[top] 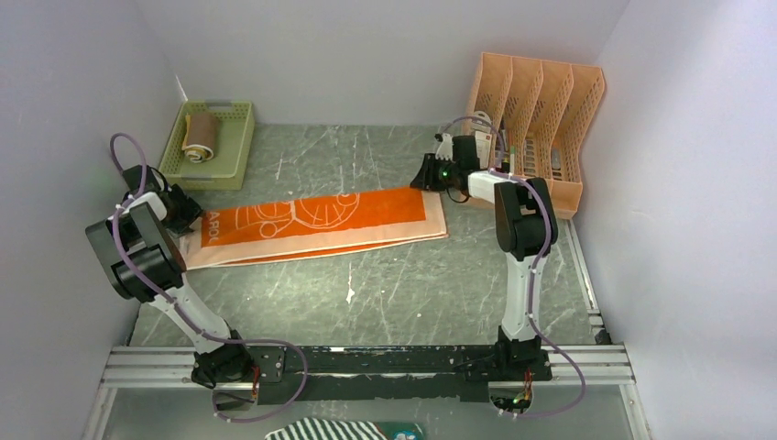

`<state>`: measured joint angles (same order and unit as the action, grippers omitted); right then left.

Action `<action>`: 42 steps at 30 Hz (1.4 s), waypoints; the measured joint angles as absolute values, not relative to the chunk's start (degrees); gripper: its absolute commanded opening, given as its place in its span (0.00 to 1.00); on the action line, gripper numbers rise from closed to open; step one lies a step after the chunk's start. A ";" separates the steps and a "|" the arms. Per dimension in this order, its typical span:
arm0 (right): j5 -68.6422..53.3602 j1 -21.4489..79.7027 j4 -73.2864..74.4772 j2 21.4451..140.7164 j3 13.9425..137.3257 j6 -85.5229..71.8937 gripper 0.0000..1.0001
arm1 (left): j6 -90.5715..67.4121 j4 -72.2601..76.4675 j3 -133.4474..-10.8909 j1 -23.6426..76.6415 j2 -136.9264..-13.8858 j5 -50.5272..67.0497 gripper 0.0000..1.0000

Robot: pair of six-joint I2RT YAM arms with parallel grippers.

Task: Roll the towels
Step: Fold the towel at the center of the board.

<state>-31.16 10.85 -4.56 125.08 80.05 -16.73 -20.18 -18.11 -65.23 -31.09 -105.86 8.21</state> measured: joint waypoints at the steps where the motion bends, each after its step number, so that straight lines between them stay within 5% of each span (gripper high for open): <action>1: -30.28 10.66 -4.12 125.12 80.53 -16.14 0.34 | -20.40 -17.82 -65.01 -31.09 -105.62 8.62 0.67; 7: -21.76 15.51 -3.75 115.83 73.63 -9.26 0.41 | -21.15 -17.65 -62.08 -29.56 -99.96 9.85 0.74; 12: -16.23 33.76 -6.68 104.81 69.67 0.58 0.54 | -21.91 -16.60 -58.89 -24.88 -86.50 9.30 0.80; 19: -11.00 52.66 -8.99 104.33 65.14 14.57 0.53 | -22.13 -16.45 -52.49 -21.93 -75.46 13.06 0.85; 42: 1.41 57.56 -9.87 118.89 71.99 27.92 0.44 | -21.47 -18.00 -45.56 -21.69 -71.79 25.69 0.86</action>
